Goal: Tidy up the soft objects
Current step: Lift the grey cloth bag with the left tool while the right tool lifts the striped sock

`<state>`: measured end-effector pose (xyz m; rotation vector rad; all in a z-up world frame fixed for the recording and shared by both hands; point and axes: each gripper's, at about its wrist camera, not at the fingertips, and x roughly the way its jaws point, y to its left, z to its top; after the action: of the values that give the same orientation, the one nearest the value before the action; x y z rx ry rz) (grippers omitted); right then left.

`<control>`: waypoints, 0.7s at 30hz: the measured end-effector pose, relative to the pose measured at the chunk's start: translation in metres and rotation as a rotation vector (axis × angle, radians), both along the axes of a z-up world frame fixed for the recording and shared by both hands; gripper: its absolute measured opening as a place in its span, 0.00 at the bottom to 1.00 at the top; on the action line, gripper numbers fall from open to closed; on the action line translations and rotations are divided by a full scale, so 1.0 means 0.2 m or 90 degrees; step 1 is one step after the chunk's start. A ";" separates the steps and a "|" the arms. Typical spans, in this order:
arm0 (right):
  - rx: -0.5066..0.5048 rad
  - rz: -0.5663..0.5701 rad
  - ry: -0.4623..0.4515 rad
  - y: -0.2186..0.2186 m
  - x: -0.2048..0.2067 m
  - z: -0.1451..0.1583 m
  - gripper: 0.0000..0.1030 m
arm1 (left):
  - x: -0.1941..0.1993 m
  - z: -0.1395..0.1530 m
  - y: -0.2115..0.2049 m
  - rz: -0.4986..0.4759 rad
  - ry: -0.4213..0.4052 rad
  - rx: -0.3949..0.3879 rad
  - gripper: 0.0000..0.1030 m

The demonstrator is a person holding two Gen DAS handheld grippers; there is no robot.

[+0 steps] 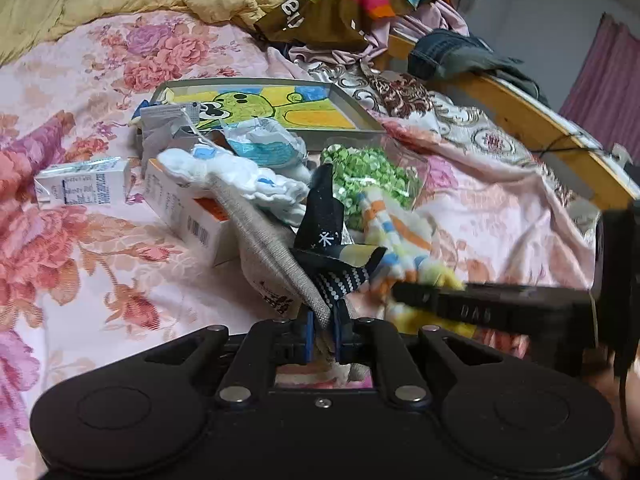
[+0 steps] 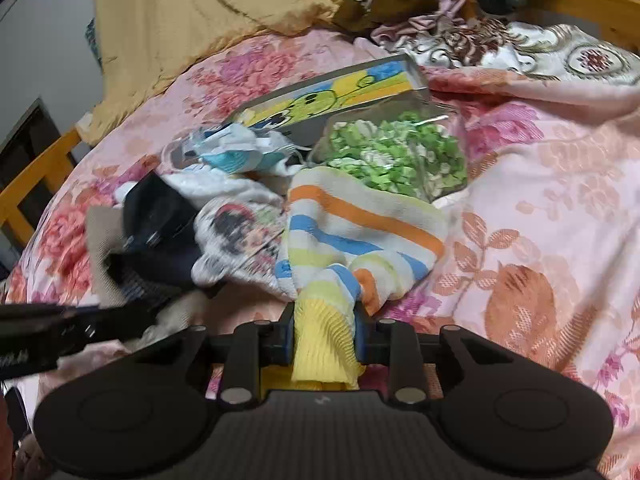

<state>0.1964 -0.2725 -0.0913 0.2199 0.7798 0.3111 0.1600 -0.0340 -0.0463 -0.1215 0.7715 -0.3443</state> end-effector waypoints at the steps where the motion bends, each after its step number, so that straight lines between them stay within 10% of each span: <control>1: -0.001 -0.009 0.001 -0.01 0.00 0.00 0.27 | -0.01 0.00 0.01 -0.005 0.000 0.009 0.09; 21: 0.033 -0.050 -0.036 -0.07 -0.01 0.04 0.26 | -0.07 -0.05 -0.27 -0.140 0.001 0.096 0.10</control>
<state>0.1944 -0.2869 -0.0829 0.2885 0.7056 0.2632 0.1456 -0.0874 -0.0563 0.1059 0.8119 -0.4932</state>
